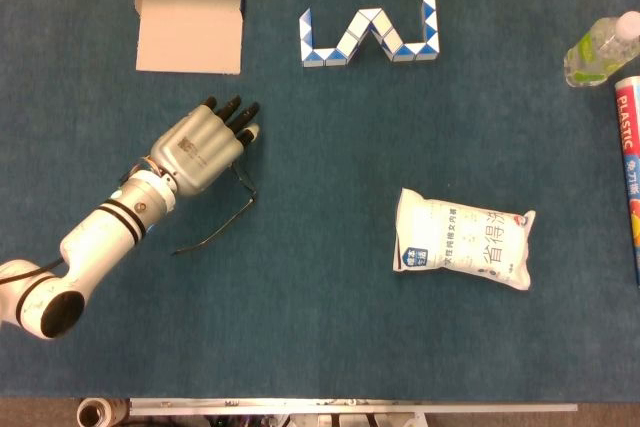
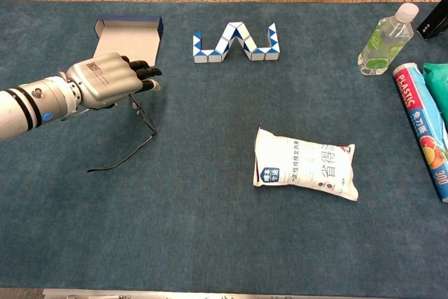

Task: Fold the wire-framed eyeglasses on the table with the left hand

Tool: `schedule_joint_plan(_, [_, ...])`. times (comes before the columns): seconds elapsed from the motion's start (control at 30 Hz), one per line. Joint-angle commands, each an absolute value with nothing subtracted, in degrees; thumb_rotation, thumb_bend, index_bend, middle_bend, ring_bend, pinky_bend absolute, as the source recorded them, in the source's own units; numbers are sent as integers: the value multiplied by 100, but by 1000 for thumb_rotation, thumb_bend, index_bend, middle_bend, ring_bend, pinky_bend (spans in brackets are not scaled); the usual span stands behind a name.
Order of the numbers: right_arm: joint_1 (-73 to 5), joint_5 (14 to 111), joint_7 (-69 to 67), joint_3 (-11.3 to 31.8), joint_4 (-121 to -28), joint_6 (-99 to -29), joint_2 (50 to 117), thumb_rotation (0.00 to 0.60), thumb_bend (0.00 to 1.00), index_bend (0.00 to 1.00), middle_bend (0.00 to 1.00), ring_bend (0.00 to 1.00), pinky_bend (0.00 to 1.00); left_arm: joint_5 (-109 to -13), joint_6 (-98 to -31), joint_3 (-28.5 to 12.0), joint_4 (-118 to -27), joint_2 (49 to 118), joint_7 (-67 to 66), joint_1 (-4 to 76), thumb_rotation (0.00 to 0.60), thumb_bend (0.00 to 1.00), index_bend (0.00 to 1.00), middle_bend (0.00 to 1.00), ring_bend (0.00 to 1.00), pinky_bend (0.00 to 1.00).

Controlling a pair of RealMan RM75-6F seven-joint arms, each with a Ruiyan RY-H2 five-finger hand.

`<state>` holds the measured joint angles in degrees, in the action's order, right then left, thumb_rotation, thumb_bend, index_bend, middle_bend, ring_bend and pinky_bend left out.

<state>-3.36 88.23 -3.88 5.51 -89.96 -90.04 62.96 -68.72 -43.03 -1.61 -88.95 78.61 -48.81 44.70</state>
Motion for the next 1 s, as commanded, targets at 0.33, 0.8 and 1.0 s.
schedule_joint_plan(0.33, [-347, 8817, -364, 550, -8990, -8987, 6312, 600, 229, 450, 439, 278, 271, -6754, -4554, 162, -8940, 7627, -4861, 4406, 600, 902, 156, 80, 93, 267])
schedule_joint_plan(0.8, [-352, 8810, -342, 549, -8987, -8979, 6324, 600, 229, 451, 439, 278, 271, -6811, -4735, 451, -8966, 7452, -4716, 4300, 600, 901, 157, 82, 94, 267])
schedule_joint_plan(1.0, [-351, 8820, -342, 546, -8993, -8985, 6323, 600, 229, 451, 439, 278, 271, -6781, -4802, 581, -9048, 7326, -4778, 4242, 600, 901, 158, 82, 94, 267])
